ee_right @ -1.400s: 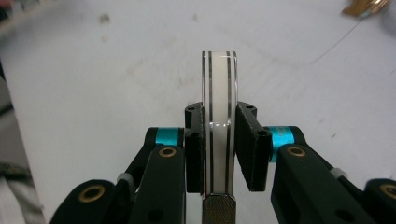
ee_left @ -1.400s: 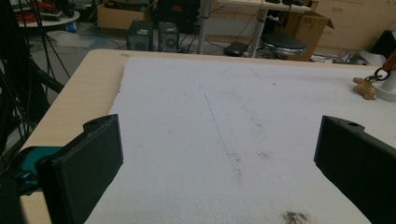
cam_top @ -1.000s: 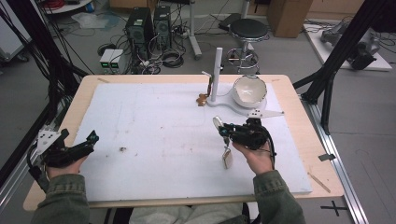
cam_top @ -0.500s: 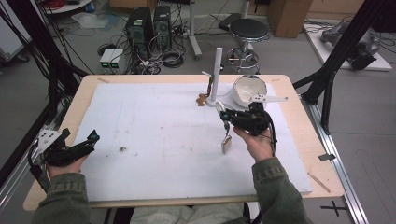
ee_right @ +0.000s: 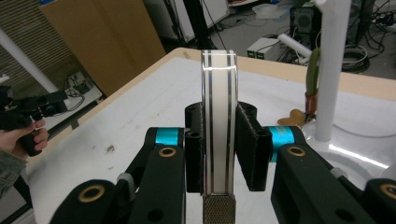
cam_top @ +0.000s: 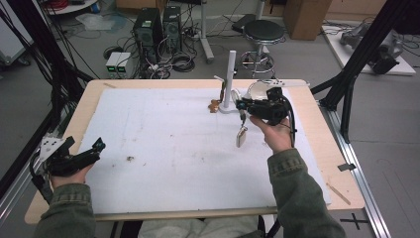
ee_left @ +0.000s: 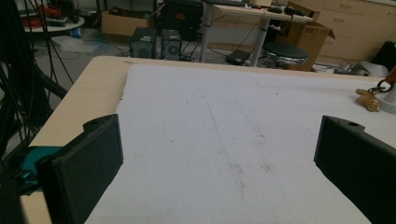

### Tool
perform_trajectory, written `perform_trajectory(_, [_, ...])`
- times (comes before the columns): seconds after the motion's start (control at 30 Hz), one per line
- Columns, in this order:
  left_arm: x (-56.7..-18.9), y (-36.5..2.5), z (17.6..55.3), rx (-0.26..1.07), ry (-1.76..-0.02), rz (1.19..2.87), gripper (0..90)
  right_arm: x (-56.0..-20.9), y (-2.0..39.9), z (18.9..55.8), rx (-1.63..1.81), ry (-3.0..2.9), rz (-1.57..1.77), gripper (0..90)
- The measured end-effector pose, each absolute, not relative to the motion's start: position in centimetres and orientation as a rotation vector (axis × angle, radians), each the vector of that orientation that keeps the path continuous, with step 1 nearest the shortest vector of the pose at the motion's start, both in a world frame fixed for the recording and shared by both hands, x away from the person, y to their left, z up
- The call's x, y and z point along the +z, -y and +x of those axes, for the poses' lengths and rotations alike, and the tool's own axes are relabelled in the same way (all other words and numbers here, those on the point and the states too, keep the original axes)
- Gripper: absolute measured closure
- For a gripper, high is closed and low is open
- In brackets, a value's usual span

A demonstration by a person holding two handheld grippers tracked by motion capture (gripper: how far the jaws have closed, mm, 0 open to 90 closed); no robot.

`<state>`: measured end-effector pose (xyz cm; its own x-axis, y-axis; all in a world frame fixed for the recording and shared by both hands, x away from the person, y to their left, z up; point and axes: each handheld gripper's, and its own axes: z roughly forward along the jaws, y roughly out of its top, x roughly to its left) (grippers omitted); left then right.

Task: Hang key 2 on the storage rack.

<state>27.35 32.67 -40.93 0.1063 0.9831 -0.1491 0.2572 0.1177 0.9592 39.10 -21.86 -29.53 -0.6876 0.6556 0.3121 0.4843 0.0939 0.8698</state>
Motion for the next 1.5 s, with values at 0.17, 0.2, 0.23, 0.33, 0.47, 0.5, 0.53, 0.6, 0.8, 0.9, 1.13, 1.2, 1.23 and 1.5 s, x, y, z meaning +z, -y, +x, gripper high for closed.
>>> perform_trajectory(0.17, [-40.9,-32.7,27.3,0.886,-1.357,1.338,1.7,-28.4,22.3,40.1,1.657,-2.182,1.168,74.4])
perform_trajectory(0.2, [-40.9,-32.7,27.4,0.884,-1.356,1.336,1.7,-28.1,22.3,40.4,1.656,-2.176,1.168,74.3])
perform_trajectory(0.23, [-40.9,-32.7,27.4,0.881,-1.356,1.336,1.7,-27.9,22.4,40.6,1.657,-2.175,1.169,74.3])
perform_trajectory(0.33, [-41.0,-32.7,27.5,0.872,-1.356,1.336,1.7,-27.3,22.4,41.5,1.67,-2.173,1.166,74.4])
perform_trajectory(0.47, [-41.0,-32.6,27.5,0.87,-1.354,1.338,1.7,-26.6,21.9,42.7,1.657,-2.177,1.155,74.4])
perform_trajectory(0.5, [-41.0,-32.7,27.5,0.869,-1.353,1.342,1.7,-26.5,21.8,42.9,1.654,-2.181,1.154,74.3])
perform_trajectory(0.53, [-41.0,-32.7,27.6,0.869,-1.354,1.339,1.7,-26.3,21.6,43.3,1.644,-2.19,1.146,74.3])
perform_trajectory(0.6, [-41.0,-32.7,27.6,0.869,-1.354,1.338,1.7,-25.8,21.4,43.7,1.64,-2.193,1.14,74.3])
perform_trajectory(0.8, [-41.1,-32.7,27.7,0.866,-1.356,1.334,1.7,-24.3,21.0,44.9,1.638,-2.197,1.121,74.3])
perform_trajectory(0.9, [-41.1,-32.8,27.7,0.863,-1.359,1.327,1.7,-24.0,21.0,45.4,1.637,-2.193,1.128,74.3])
perform_trajectory(1.13, [-41.1,-32.8,27.8,0.862,-1.36,1.322,1.7,-23.9,21.1,46.9,1.632,-2.176,1.16,74.3])
perform_trajectory(1.2, [-41.1,-32.8,27.8,0.86,-1.36,1.324,1.7,-23.9,21.1,47.3,1.654,-2.154,1.164,74.3])
perform_trajectory(1.23, [-41.1,-32.8,27.8,0.86,-1.36,1.327,1.7,-23.9,21.1,47.5,1.665,-2.15,1.169,74.3])
perform_trajectory(1.5, [-41.1,-32.8,27.9,0.859,-1.358,1.324,1.7,-22.6,19.9,49.0,1.636,-2.142,1.146,74.3])
